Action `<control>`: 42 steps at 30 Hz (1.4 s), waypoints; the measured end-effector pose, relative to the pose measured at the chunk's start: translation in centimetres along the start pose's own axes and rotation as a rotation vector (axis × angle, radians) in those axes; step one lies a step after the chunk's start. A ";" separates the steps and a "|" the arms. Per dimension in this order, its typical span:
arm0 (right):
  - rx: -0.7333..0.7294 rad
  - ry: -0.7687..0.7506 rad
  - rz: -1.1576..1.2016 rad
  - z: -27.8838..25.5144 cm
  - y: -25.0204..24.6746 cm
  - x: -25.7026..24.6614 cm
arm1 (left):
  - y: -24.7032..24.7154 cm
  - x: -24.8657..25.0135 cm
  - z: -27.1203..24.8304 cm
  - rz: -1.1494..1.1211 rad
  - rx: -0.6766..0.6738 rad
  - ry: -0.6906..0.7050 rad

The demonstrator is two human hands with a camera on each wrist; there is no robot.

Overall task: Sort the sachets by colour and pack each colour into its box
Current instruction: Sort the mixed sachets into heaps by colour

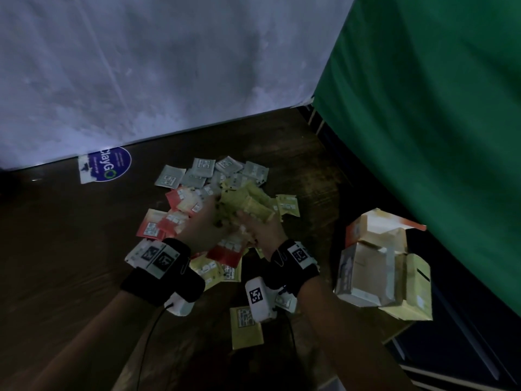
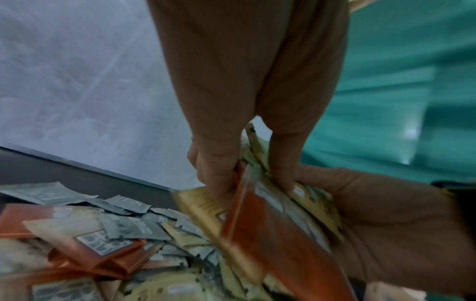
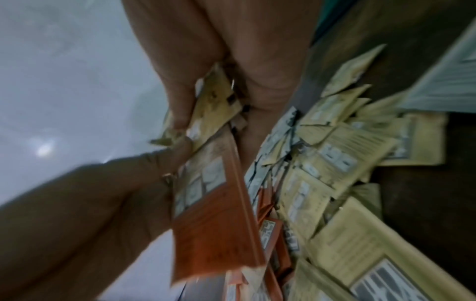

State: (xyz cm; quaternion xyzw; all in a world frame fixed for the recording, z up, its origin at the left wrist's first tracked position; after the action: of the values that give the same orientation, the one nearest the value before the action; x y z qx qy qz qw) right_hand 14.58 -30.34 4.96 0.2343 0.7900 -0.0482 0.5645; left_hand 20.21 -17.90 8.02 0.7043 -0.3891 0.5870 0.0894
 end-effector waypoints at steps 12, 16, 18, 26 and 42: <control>0.185 0.276 0.130 -3.7 -5.9 3.9 | -3.0 -5.7 -2.0 0.304 0.074 -0.257; 0.117 0.325 0.181 -7.4 -6.3 6.2 | -5.3 -5.7 -2.6 0.250 0.266 -0.265; 0.119 0.352 0.216 -8.9 -5.8 7.1 | -4.8 -5.4 -3.0 0.210 0.227 -0.270; 0.320 0.346 0.395 -9.4 -5.5 8.0 | 3.8 -2.3 -7.3 0.400 -0.032 -0.148; 0.256 0.341 0.417 -9.7 -4.5 8.7 | 5.3 -2.4 -6.9 0.389 0.066 -0.080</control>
State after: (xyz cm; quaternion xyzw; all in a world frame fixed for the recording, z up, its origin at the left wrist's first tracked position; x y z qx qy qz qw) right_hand 2.05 -28.23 -0.41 0.4654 0.7959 0.0097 0.3872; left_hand 11.52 -16.42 6.11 0.6411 -0.5015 0.5773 -0.0644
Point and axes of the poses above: each hand's wrist, its own z-axis towards the middle knuckle, its own y-axis out of the palm, x = y × z, the point moved 6 cm from there along z, towards the middle knuckle, and after that the axes turned 5 degrees about -y, right-handed, at the moved point
